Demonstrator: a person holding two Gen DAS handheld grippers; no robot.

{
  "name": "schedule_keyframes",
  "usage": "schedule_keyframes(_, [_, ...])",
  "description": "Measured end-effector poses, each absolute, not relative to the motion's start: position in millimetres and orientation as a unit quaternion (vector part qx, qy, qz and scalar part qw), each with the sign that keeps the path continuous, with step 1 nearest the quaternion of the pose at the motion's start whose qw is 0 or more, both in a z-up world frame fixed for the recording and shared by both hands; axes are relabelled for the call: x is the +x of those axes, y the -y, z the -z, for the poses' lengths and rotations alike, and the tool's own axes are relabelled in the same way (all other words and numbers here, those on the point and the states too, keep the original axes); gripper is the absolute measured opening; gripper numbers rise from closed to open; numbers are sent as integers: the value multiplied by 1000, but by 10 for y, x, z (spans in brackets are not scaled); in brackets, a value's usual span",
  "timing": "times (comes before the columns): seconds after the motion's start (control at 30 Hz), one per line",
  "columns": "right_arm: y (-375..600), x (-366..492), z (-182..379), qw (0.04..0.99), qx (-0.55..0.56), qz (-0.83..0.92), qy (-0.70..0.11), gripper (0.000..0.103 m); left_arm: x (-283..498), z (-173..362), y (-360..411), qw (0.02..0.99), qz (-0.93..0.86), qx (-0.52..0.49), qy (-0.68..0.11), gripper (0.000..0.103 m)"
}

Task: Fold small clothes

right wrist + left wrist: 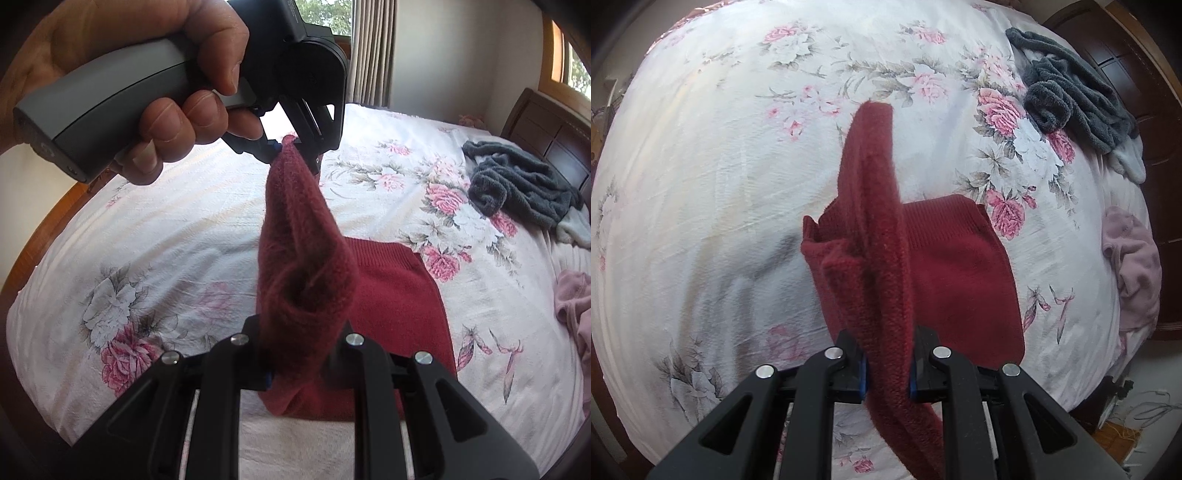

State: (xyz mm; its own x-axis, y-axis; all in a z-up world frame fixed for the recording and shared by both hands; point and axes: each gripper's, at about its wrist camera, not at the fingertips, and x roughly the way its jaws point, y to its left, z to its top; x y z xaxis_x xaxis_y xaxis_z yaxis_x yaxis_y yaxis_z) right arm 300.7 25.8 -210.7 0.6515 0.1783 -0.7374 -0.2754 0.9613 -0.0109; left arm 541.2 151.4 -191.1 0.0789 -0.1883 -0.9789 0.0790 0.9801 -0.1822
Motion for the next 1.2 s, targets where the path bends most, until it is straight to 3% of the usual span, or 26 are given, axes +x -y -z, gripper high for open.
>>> schedule_keyframes(1.2, [811, 3207, 2881, 876, 65, -105, -466, 16, 5580, 2877, -224, 710, 63, 43, -700, 15])
